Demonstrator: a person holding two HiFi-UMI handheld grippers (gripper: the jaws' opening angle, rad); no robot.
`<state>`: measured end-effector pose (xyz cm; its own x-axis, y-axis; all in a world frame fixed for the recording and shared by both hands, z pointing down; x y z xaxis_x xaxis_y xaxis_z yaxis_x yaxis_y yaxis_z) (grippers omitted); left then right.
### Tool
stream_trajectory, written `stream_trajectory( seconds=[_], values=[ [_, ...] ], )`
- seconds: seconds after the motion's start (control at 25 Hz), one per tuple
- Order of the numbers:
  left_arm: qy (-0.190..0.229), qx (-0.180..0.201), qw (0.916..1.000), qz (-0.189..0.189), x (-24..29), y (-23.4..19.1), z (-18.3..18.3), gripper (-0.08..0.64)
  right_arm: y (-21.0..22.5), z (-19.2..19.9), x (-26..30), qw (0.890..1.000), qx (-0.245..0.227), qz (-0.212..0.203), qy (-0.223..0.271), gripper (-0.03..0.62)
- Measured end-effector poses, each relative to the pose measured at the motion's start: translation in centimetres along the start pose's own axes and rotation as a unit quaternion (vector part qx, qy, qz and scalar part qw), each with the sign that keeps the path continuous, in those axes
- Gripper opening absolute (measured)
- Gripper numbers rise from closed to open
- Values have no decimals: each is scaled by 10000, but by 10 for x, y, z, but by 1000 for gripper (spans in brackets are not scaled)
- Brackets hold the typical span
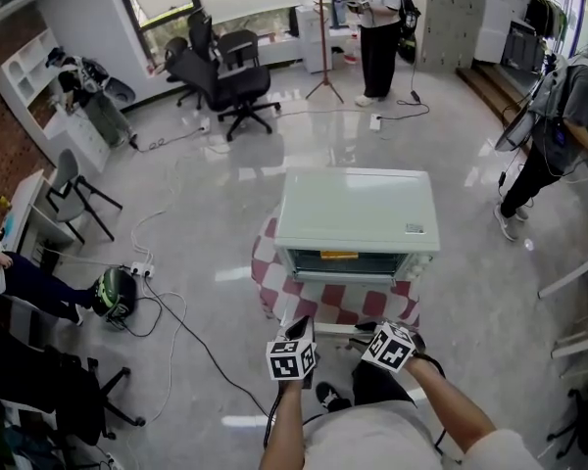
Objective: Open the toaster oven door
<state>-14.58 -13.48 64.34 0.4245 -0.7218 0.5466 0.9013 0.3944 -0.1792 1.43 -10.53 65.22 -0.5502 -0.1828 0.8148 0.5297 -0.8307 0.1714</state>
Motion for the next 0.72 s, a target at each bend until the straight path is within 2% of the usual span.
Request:
stream_trajectory(
  seconds=[0.48,0.72],
  values=[
    [213,-18,9998,-22,-18,3,-5,5,-6,21,23,9993,113,-195,-284,149],
    [194,134,9997,32,-19,10,-6,5,-2,45,55,9972,415,-266,-556,134]
  ],
)
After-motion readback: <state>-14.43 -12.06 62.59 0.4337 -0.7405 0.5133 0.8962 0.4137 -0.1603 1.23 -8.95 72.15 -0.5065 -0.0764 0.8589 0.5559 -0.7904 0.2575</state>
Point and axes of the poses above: the fingertips, and each gripper's own axes: x forward along the fingers, y to its right, z out of its underside, the point moved 6 cm from there along -x, backward along the fingers, and after that the axes turned 12 degrees about x, right-handed, at the moved point
